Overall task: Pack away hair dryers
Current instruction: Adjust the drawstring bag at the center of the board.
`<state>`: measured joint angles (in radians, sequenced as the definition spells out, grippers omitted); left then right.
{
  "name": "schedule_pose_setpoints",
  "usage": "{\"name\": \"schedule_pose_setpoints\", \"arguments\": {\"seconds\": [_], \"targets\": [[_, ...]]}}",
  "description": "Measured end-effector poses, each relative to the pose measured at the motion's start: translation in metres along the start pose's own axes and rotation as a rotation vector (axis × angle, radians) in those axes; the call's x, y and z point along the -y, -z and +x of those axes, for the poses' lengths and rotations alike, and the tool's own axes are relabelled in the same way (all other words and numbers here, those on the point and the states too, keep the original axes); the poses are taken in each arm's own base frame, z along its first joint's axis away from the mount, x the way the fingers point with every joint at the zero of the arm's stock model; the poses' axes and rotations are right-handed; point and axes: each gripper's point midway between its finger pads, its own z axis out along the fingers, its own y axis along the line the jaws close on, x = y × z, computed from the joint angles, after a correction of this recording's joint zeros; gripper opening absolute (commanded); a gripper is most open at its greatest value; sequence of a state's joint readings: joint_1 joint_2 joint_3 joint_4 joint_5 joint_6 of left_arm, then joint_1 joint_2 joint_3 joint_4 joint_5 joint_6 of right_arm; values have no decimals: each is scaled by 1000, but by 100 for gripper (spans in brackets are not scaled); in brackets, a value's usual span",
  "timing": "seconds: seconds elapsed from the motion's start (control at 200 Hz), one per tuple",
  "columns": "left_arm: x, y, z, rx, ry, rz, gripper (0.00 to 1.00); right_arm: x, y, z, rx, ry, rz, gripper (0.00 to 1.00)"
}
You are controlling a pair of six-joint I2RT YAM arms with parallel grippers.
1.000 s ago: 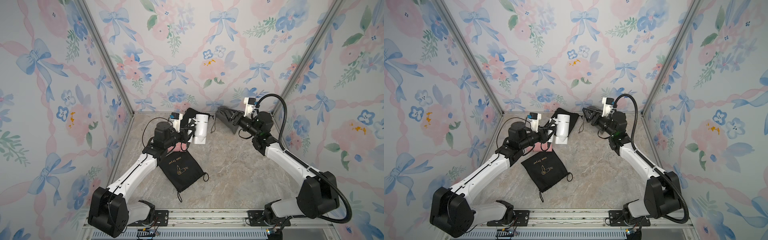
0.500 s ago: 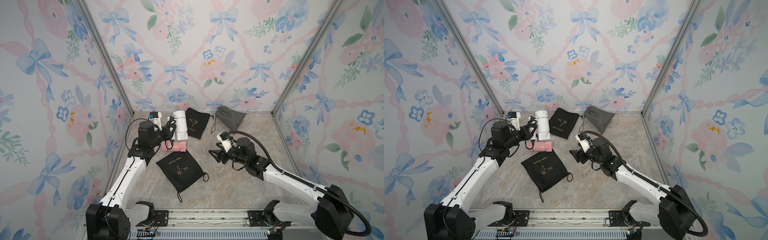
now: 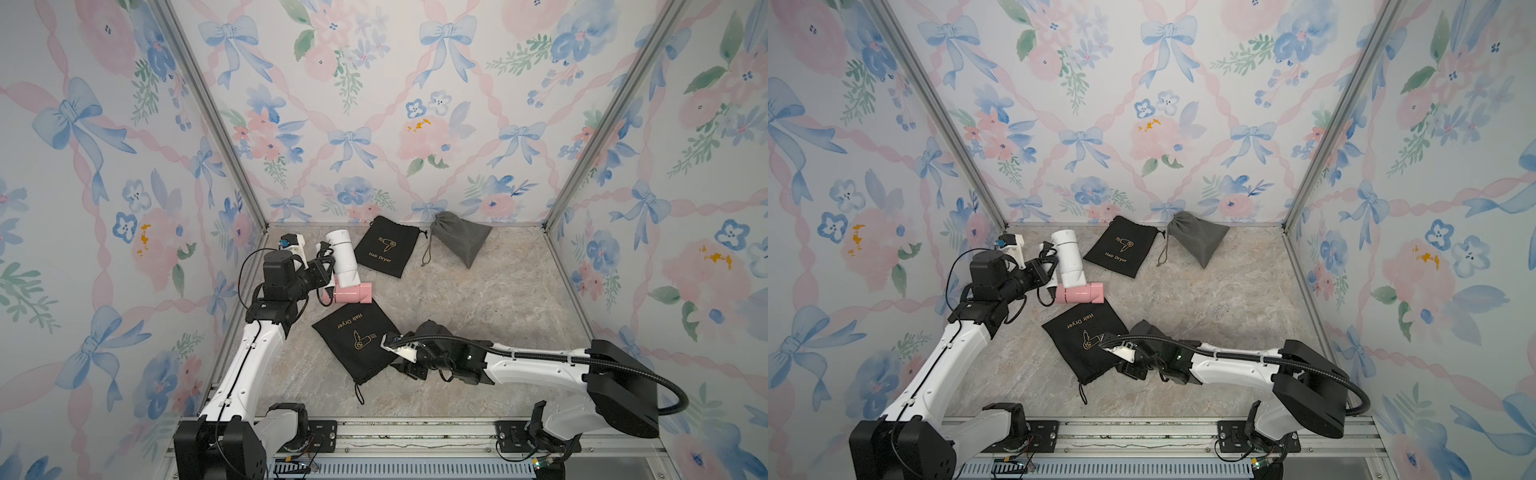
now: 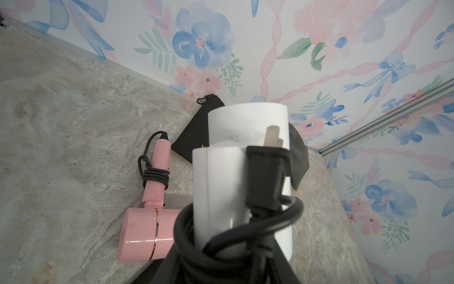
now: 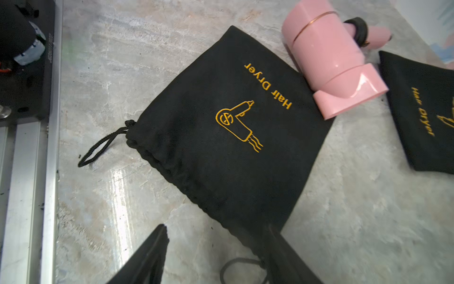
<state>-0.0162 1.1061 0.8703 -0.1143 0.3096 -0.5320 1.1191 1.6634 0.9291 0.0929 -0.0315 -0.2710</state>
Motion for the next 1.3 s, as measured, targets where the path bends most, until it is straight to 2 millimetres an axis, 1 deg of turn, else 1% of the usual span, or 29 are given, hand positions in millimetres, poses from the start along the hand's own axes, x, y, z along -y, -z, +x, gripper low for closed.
{"name": "schedule_pose_setpoints", "arguments": {"seconds": [0.135, 0.285, 0.465, 0.645, 0.78, 0.93, 1.1, 1.235, 1.305], "targets": [[-4, 0, 1, -5, 6, -10, 22, -13, -19, -4, -19, 57, -24, 62], [-7, 1, 0, 1, 8, -20, 22, -21, -32, -12, -18, 96, -38, 61], [-9, 1, -2, 7, 10, -31, 22, -25, -38, -13, -21, 107, -62, 61], [-12, 0, -1, 6, 11, -40, 22, -38, -49, -6, -51, 123, -104, 61], [-13, -2, 0, 1, 13, -46, 21, -46, -56, -7, -62, 139, -132, 60], [-15, -4, 1, -4, 15, -49, 21, -48, -62, -11, -65, 145, -151, 57], [-16, -5, 2, -4, 16, -56, 21, -51, -71, -13, -79, 155, -173, 57], [-17, -5, 2, -4, 16, -58, 21, -54, -76, -10, -102, 162, -193, 56], [-17, -5, 2, -5, 17, -59, 21, -55, -79, -8, -117, 164, -201, 54]]}}
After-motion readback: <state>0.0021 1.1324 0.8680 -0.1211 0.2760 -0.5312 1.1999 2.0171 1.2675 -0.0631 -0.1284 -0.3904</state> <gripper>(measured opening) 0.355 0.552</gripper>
